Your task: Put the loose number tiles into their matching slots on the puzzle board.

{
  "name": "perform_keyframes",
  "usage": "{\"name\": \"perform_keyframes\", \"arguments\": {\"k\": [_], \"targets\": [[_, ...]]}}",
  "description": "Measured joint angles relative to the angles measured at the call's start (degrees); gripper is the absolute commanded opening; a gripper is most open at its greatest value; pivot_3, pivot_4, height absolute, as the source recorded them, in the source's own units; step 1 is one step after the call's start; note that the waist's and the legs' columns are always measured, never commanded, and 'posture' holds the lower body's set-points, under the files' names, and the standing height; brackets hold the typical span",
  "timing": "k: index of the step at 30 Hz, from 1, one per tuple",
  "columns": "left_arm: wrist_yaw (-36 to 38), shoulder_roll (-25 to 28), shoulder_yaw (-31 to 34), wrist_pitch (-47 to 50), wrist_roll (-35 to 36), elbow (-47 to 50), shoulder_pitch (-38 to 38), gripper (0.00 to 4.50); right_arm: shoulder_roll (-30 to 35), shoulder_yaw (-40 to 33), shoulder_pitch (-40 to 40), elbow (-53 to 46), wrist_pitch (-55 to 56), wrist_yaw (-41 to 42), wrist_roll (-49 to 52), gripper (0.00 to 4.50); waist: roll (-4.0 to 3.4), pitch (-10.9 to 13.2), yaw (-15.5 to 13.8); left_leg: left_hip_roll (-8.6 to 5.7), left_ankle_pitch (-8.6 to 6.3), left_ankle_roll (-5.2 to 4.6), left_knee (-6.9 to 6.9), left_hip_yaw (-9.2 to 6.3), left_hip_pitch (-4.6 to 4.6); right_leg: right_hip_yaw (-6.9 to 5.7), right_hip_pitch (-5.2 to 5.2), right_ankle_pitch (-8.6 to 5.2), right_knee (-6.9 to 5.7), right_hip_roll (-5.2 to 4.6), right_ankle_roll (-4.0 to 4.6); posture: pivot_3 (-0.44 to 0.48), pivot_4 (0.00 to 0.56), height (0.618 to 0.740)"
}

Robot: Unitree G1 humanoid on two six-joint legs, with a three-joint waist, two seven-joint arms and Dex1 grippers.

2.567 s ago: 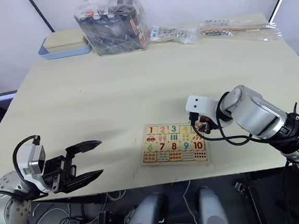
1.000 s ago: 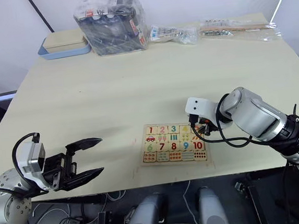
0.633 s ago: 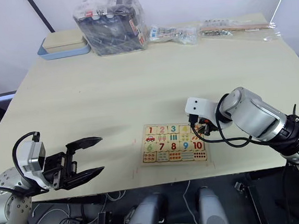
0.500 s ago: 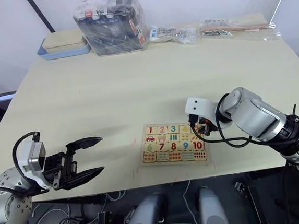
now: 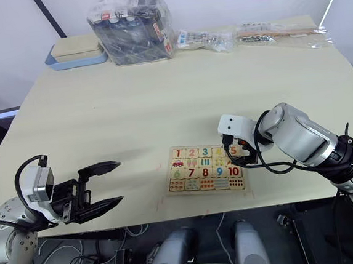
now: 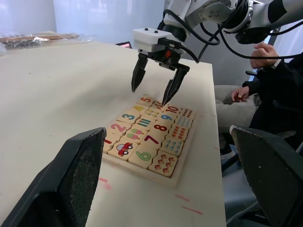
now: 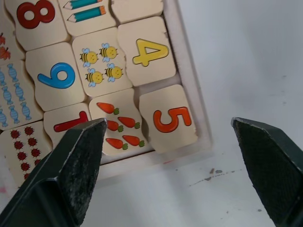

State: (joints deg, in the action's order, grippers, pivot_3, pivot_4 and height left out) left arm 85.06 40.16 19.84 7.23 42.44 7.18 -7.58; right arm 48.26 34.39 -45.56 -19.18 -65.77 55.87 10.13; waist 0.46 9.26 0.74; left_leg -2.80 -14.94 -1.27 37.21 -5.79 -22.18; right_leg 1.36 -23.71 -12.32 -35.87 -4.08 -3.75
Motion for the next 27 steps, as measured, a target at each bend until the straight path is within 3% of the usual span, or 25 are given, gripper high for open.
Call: {"name": "perform_keyframes", "arguments": {"k": [5,6,8,16,27], "targets": [[-0.1,0.0,0.0,0.0,0.0,0.0,-0.1,4.50,0.2,-8.2,3.8,0.2,4.0,0.1,2.8,4.42,0.00,0.0,0.0,-0.01,0.00,0.00,0.00,0.01,0.00,0.01,0.01,0.00,0.00,-0.01,0.00,0.000,0.150,0.740],[-0.1,0.0,0.0,0.0,0.0,0.0,-0.1,4.50,0.5,-9.1,4.2,0.4,4.4,0.1,3.0,4.20,0.00,0.0,0.0,-0.01,0.00,0.00,0.00,0.02,0.01,0.01,0.01,0.00,0.00,0.00,0.00,0.000,0.150,0.740],[-0.1,0.0,-0.1,0.0,0.0,0.0,0.0,4.50,2.1,-11.6,6.1,1.7,5.8,0.1,3.5,3.54,0.00,0.0,-0.1,-0.01,0.00,0.00,0.00,0.01,0.01,-0.01,0.02,0.00,0.00,-0.01,0.00,0.000,0.150,0.740],[0.3,0.0,-0.3,-0.1,-0.2,-1.7,2.0,4.50,3.1,-12.6,8.4,4.2,7.6,-0.4,2.6,0.04,0.00,0.0,0.1,0.03,0.00,0.00,-0.01,0.05,0.02,0.03,0.01,0.00,0.00,0.03,0.00,0.000,0.150,0.740],[0.9,-0.1,-0.3,-0.1,-0.5,-2.1,2.4,4.50,1.9,-10.6,8.9,4.5,9.6,-1.4,-0.1,0.04,0.00,0.0,0.0,0.01,0.00,0.00,-0.01,0.05,0.02,0.04,0.01,0.00,0.00,0.01,0.00,0.000,0.150,0.740]]}}
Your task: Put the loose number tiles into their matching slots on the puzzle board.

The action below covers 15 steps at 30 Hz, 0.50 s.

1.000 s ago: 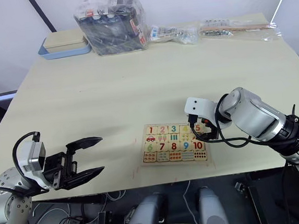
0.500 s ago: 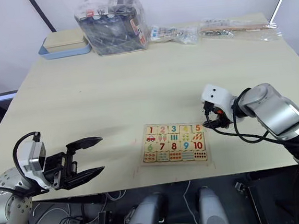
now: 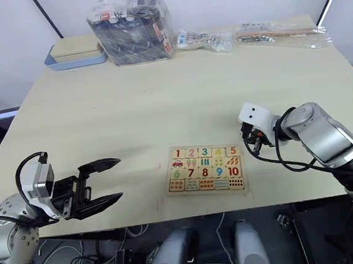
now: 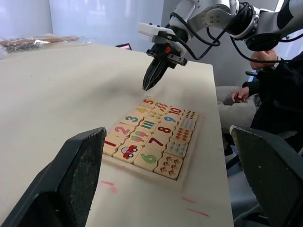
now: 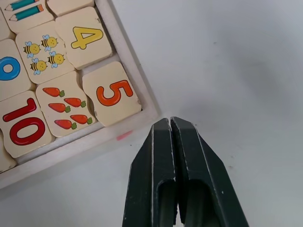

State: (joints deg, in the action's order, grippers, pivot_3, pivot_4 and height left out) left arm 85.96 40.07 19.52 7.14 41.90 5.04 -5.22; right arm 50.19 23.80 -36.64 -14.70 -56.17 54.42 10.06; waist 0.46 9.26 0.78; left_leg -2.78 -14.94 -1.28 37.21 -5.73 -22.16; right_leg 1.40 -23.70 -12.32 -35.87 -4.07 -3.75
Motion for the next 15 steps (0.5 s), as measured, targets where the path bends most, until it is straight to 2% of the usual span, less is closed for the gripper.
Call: {"name": "perform_keyframes", "arguments": {"k": [15], "targets": [[0.0,-0.3,0.0,-0.1,0.0,0.0,-0.5,4.50,-2.0,1.2,0.0,0.1,0.9,0.2,-2.1,0.04,0.00,0.0,0.0,0.00,0.00,0.00,0.00,-0.01,0.00,0.00,0.00,0.00,0.00,0.00,0.00,0.000,0.150,0.740]]}}
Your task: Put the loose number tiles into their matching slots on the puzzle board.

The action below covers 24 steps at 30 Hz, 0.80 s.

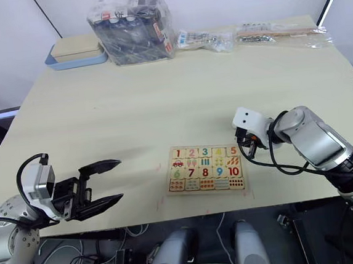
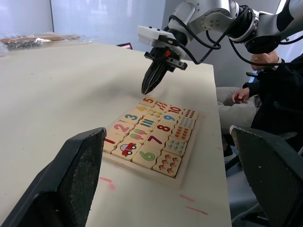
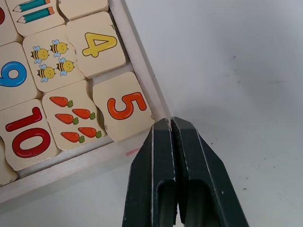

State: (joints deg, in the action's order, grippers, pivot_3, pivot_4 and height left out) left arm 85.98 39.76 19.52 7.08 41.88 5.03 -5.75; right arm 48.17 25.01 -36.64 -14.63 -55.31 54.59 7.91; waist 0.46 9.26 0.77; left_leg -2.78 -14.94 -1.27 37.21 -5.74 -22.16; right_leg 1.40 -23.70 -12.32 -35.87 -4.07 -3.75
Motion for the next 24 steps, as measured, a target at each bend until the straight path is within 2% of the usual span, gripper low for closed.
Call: {"name": "perform_keyframes", "arguments": {"k": [24], "targets": [[-0.2,-0.1,0.0,0.1,0.0,0.1,0.0,4.50,0.0,1.0,0.5,-0.3,0.5,0.1,-1.0,0.04,0.00,0.0,0.0,0.00,0.00,0.00,0.00,0.00,0.00,0.00,0.00,0.00,0.00,0.00,0.00,0.000,0.150,0.740]]}}
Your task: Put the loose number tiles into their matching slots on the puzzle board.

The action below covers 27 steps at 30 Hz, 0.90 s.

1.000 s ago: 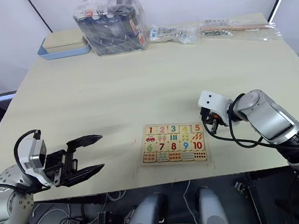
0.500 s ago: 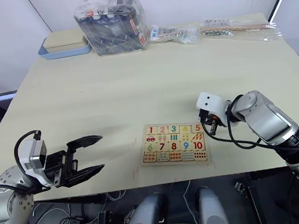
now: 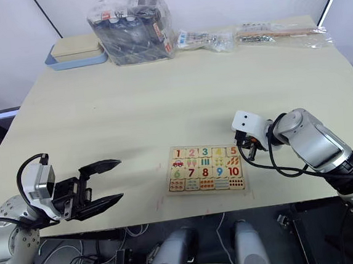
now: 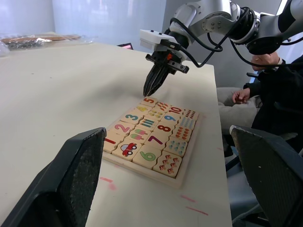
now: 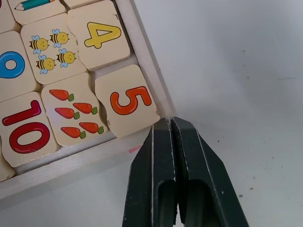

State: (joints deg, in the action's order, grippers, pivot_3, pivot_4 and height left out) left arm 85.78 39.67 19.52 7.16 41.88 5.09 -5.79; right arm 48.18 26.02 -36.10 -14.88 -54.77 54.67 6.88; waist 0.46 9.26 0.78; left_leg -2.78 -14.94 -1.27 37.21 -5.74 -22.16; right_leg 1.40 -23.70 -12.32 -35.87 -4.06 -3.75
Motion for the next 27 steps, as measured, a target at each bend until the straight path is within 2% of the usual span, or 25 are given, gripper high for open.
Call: {"name": "perform_keyframes", "arguments": {"k": [22,27], "targets": [[0.1,0.0,0.0,0.0,0.0,0.0,0.1,4.50,0.2,0.5,0.2,-1.3,-0.7,0.5,0.1,0.04,0.00,0.0,0.0,0.00,0.00,0.00,0.00,0.00,0.00,0.00,0.00,0.00,0.00,0.00,0.00,0.000,0.150,0.740],[-1.4,-0.8,0.1,0.1,0.0,0.2,-0.1,4.50,1.4,-2.9,3.0,-1.5,1.2,0.1,0.7,0.04,0.01,0.0,-0.2,-0.01,0.00,0.00,0.01,-0.02,-0.01,-0.02,0.01,0.00,0.00,-0.02,0.00,0.000,0.150,0.740]]}}
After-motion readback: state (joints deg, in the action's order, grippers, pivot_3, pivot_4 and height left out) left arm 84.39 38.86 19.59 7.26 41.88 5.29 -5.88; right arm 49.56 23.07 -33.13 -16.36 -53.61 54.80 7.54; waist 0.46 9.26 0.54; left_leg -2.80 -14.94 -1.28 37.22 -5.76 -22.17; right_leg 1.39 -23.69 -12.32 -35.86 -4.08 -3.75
